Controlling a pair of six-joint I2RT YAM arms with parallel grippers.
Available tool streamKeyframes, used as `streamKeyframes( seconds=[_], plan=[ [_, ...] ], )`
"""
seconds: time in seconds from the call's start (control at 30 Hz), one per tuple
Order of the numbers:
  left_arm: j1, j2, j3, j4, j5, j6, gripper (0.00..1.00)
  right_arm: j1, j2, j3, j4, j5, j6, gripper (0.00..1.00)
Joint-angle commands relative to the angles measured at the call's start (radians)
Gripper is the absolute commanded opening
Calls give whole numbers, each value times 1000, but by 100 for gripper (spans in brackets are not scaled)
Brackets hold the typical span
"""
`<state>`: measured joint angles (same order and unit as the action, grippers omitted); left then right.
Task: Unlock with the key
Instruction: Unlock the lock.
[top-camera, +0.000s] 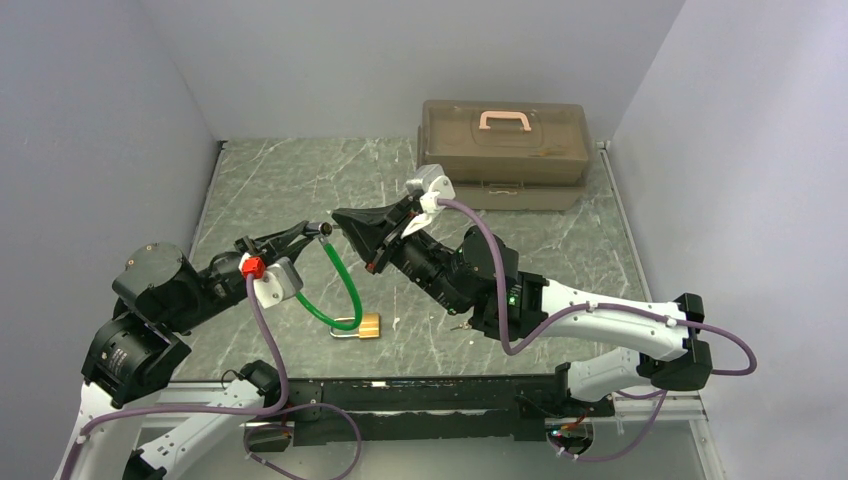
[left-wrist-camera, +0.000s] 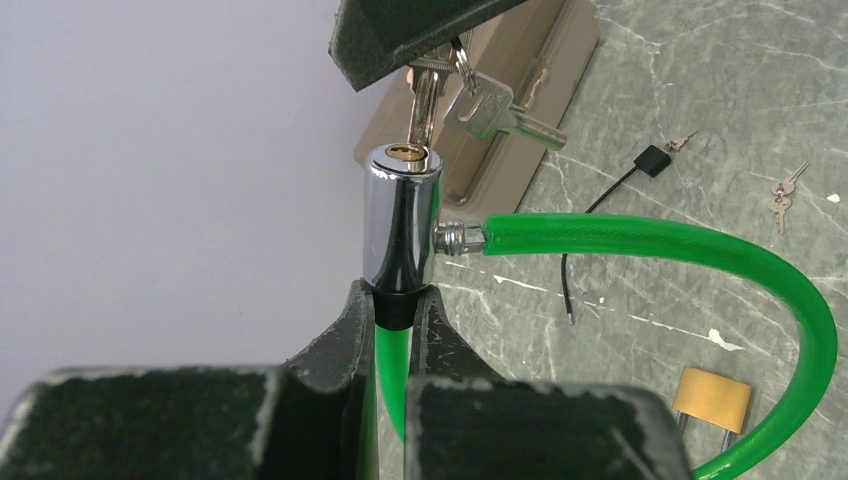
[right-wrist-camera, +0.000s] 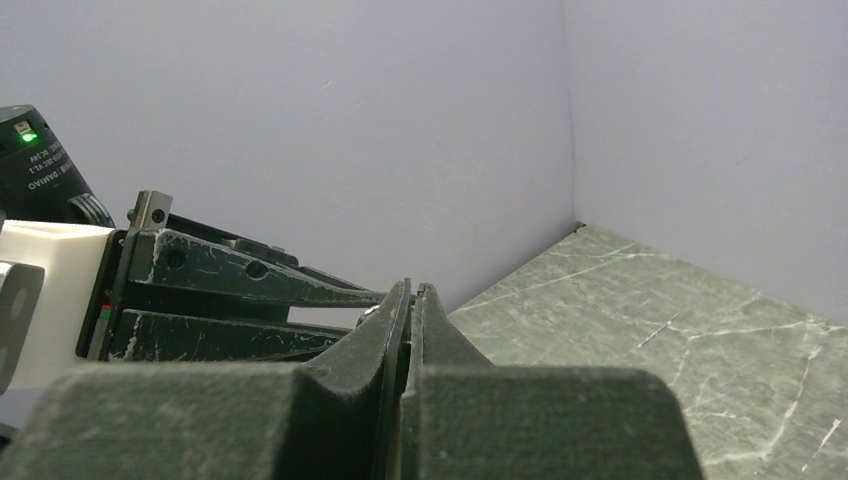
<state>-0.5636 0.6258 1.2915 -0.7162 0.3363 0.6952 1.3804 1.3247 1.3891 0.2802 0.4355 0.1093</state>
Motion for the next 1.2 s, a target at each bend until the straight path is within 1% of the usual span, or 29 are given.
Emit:
streamKeyframes(
  seconds=[0.0,0.83,1.17],
  plan=[
    [8,-9,37,73,13,3,0,-1,-45,-1,62,-17,15,0],
    [16,-22,42,70,30,-3,0,-1,26,72,57,-46,14,0],
    [22,-27,42,69,27,-6,0,-1,22,62,41,-38,36,0]
  ],
)
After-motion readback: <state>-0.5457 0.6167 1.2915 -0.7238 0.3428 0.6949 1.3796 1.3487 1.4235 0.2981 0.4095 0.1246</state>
